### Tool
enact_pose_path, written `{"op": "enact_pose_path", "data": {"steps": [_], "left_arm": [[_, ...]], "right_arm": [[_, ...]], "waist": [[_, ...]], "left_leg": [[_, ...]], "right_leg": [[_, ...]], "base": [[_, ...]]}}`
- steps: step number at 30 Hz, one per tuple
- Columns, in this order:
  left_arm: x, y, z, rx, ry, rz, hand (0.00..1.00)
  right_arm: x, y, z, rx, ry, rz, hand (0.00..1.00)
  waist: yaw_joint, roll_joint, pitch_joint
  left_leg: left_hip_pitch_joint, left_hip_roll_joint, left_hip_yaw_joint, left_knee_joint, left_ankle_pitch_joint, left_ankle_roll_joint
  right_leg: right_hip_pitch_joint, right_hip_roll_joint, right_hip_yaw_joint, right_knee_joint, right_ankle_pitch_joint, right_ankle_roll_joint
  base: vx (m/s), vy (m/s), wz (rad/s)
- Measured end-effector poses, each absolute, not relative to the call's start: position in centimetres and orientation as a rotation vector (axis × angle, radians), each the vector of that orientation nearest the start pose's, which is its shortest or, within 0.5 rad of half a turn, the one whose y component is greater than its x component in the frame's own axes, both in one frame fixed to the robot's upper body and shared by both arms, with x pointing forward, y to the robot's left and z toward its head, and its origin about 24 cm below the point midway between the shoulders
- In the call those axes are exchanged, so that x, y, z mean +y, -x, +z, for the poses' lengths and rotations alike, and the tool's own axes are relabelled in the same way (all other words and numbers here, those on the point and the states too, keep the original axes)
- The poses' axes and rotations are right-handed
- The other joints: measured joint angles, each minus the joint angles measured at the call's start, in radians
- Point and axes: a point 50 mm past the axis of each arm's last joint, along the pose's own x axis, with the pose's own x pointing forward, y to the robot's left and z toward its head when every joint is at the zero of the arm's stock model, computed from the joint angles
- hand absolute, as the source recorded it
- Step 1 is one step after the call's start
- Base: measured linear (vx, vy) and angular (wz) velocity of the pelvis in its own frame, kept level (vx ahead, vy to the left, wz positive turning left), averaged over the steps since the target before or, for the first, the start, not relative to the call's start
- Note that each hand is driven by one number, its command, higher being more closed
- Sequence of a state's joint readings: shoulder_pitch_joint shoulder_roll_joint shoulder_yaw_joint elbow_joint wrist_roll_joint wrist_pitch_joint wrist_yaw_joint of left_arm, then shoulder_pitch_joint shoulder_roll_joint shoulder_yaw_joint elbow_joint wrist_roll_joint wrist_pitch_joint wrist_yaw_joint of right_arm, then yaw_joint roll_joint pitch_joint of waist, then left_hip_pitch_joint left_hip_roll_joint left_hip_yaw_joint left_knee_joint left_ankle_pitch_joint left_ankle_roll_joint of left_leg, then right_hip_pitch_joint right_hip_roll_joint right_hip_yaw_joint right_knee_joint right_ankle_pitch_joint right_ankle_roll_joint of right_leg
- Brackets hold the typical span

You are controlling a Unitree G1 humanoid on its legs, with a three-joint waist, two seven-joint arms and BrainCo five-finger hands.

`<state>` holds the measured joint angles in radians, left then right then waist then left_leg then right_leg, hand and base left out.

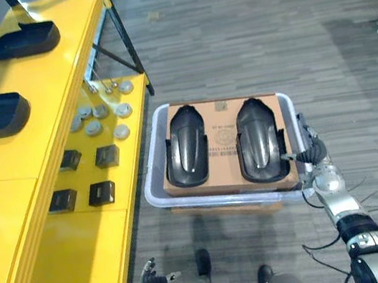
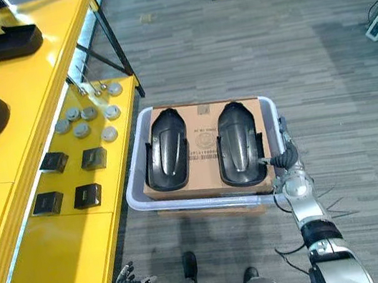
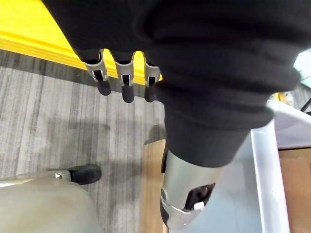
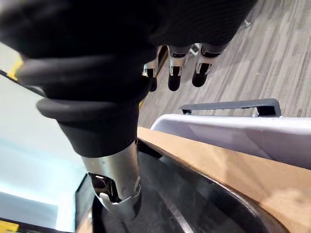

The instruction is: Walk over and take plastic housings, then place them on the shelf

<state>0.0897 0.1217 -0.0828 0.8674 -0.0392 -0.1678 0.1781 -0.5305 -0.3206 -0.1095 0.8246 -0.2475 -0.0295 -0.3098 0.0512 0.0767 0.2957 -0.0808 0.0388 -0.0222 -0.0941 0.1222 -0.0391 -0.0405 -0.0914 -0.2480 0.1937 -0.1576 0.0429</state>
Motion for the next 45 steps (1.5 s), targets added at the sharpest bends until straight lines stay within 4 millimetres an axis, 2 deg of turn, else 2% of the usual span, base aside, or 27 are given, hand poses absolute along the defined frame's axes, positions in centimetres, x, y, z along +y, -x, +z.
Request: {"op": "enact_pose_path", "data": {"steps": [3,4,8,12,19,22,28,29,32,35,37,41,42,44,45], "left_arm": [[18.4,-15.5,-12.6,0.725,-0.171,0.151,0.0],[18.1,-15.7,-12.5,0.713,-0.17,0.148,0.0],[17.5,-16.4,-12.1,0.684,-0.142,0.161,0.0],[16.8,-16.7,-12.0,0.676,-0.148,0.136,0.0],[16.6,-16.7,-12.0,0.68,-0.143,0.133,0.0],[16.5,-16.7,-12.1,0.682,-0.145,0.131,0.0],[16.6,-16.7,-12.1,0.685,-0.148,0.131,0.0],[16.7,-16.4,-12.2,0.689,-0.148,0.135,0.0],[16.9,-16.1,-11.9,0.675,-0.138,0.151,0.0],[16.7,-16.7,-10.2,0.58,-0.115,0.151,0.0],[16.4,-17.5,-8.5,0.484,-0.092,0.151,0.0],[15.9,-19.5,-3.5,0.238,-0.042,0.155,0.0],[15.9,-19.7,-2.8,0.204,-0.031,0.163,0.0],[16.0,-20.3,0.1,0.072,0.004,0.207,0.0],[16.0,-20.4,0.7,0.045,0.011,0.213,0.0]], "right_arm": [[-25.7,-35.0,5.5,0.187,0.501,-0.46,0.0],[-25.7,-35.7,6.1,0.193,0.491,-0.47,1.0],[-25.6,-36.7,7.3,0.192,0.488,-0.509,1.0],[-26.8,-36.7,8.2,0.184,0.507,-0.545,1.0],[-27.4,-36.4,8.1,0.182,0.517,-0.564,1.0],[-27.9,-34.9,6.3,0.208,0.539,-0.555,1.0],[-27.9,-32.8,5.0,0.179,0.568,-0.549,1.0],[-27.7,-32.1,4.7,0.165,0.583,-0.546,1.0],[-27.3,-30.1,4.3,0.12,0.595,-0.546,1.0],[-27.0,-28.5,4.7,0.061,0.625,-0.578,1.0],[-26.9,-27.6,5.2,0.019,0.629,-0.606,1.0],[-26.3,-26.1,6.2,-0.057,0.593,-0.672,1.0],[-26.1,-26.0,6.5,-0.074,0.587,-0.674,1.0],[-25.0,-25.6,7.5,-0.132,0.556,-0.681,1.0],[-24.8,-25.5,7.6,-0.142,0.549,-0.683,1.0]], "waist": [[0.019,0.01,0.046],[0.02,0.013,0.052],[0.02,0.019,0.087],[0.019,0.02,0.096],[0.016,0.019,0.097],[0.014,0.016,0.096],[0.0,0.012,0.093],[-0.012,0.005,0.086],[-0.021,-0.021,0.036],[-0.037,-0.041,-0.018],[-0.038,-0.041,-0.043],[-0.037,-0.032,-0.088],[-0.037,-0.031,-0.09],[-0.036,-0.029,-0.104],[-0.035,-0.029,-0.11]], "left_leg": [[-0.003,0.0,-0.001,0.0,0.001,-0.002],[-0.017,-0.001,-0.002,0.0,0.002,-0.002],[-0.033,-0.006,-0.004,0.0,0.012,-0.008],[-0.038,-0.009,-0.008,0.0,0.013,-0.008],[-0.029,-0.009,-0.008,0.0,0.013,-0.008],[0.0,-0.011,-0.016,0.0,0.013,-0.008],[0.015,-0.01,-0.015,0.0,0.013,-0.008],[0.023,-0.008,-0.012,-0.001,0.013,-0.008],[0.027,-0.011,-0.001,-0.001,0.013,-0.008],[0.033,-0.005,-0.002,-0.001,0.012,-0.008],[0.039,-0.004,-0.003,-0.001,0.012,-0.008],[0.048,-0.005,-0.009,-0.003,0.011,-0.008],[0.049,-0.005,-0.01,-0.004,0.011,-0.008],[0.05,-0.006,-0.015,-0.002,0.012,-0.008],[0.05,-0.006,-0.016,-0.002,0.012,-0.007]], "right_leg": [[-0.002,0.0,0.0,0.0,0.0,-0.001],[-0.015,-0.001,-0.002,0.0,0.001,-0.002],[-0.026,-0.006,-0.005,-0.001,0.003,-0.004],[-0.026,-0.008,-0.004,-0.003,0.003,-0.004],[-0.014,-0.007,-0.006,-0.007,0.003,-0.004],[0.022,-0.008,-0.005,-0.01,0.003,-0.004],[0.035,-0.01,0.002,-0.009,0.004,-0.002],[0.041,-0.013,0.005,-0.008,0.004,-0.002],[0.038,-0.014,0.018,-0.008,0.005,0.001],[0.04,-0.015,0.023,-0.006,0.005,0.002],[0.043,-0.014,0.027,-0.006,0.006,0.005],[0.052,-0.014,0.025,-0.003,0.002,0.012],[0.053,-0.014,0.024,-0.002,0.001,0.012],[0.053,-0.014,0.021,0.002,0.001,0.012],[0.054,-0.014,0.02,0.005,0.001,0.012]], "base": [[0.01,-0.009,0.02],[0.01,-0.002,0.05],[0.02,-0.002,0.07],[0.02,-0.001,0.06],[0.0,-0.001,0.01],[-0.01,-0.007,0.11],[-0.03,0.0,-0.01],[-0.05,-0.004,-0.1],[-0.03,0.008,-0.12],[-0.02,-0.008,-0.04],[-0.04,-0.001,-0.06],[-0.04,0.0,0.04],[-0.04,0.006,0.03],[-0.02,0.001,0.04],[0.01,-0.019,0.06]]}}
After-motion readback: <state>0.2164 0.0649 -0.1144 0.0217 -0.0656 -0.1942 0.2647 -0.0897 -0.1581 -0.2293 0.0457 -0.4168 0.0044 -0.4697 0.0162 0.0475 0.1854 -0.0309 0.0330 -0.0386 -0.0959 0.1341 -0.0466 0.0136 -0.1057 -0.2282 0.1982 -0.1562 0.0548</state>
